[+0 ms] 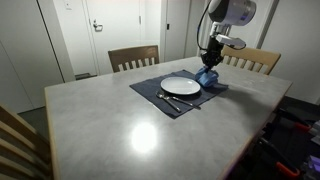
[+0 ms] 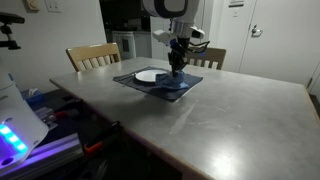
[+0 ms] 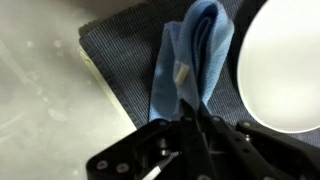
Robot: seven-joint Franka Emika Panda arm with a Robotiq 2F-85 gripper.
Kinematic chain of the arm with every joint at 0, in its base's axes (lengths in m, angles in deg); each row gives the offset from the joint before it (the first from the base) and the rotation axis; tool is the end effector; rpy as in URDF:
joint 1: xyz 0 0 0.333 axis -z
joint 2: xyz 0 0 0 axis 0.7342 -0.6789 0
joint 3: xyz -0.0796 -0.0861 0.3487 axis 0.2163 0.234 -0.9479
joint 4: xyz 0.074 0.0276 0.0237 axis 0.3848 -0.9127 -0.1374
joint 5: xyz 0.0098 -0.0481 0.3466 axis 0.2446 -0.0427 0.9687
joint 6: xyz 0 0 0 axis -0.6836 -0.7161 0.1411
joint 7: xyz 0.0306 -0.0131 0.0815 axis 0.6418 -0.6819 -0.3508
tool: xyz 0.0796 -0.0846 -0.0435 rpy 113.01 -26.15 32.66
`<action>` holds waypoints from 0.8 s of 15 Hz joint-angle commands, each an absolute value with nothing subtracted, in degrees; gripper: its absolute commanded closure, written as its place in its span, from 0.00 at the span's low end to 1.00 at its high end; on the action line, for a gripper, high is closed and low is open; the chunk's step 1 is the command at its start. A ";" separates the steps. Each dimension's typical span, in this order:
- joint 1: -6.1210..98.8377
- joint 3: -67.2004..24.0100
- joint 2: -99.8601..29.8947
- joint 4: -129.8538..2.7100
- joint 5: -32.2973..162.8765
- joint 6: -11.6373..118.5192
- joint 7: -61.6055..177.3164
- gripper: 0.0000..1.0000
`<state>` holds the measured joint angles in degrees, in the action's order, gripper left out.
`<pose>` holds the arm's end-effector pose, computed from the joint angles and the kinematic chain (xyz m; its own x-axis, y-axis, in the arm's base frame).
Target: Wipe the white plate with the blue towel
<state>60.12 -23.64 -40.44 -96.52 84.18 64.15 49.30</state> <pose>0.5321 -0.1405 0.2751 0.9139 -0.4041 -0.0395 -0.4055 -0.9034 -0.1397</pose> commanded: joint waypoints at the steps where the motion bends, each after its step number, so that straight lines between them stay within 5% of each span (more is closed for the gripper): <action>1: 58.18 -23.83 -40.42 -100.42 84.33 70.22 49.34 0.68; 2: 57.76 -23.94 -40.48 -101.12 84.42 71.30 49.70 0.67; 12: 50.04 -17.21 -30.11 -100.72 69.68 63.44 68.32 0.02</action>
<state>52.10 -19.00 -34.44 -100.77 73.77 67.67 63.66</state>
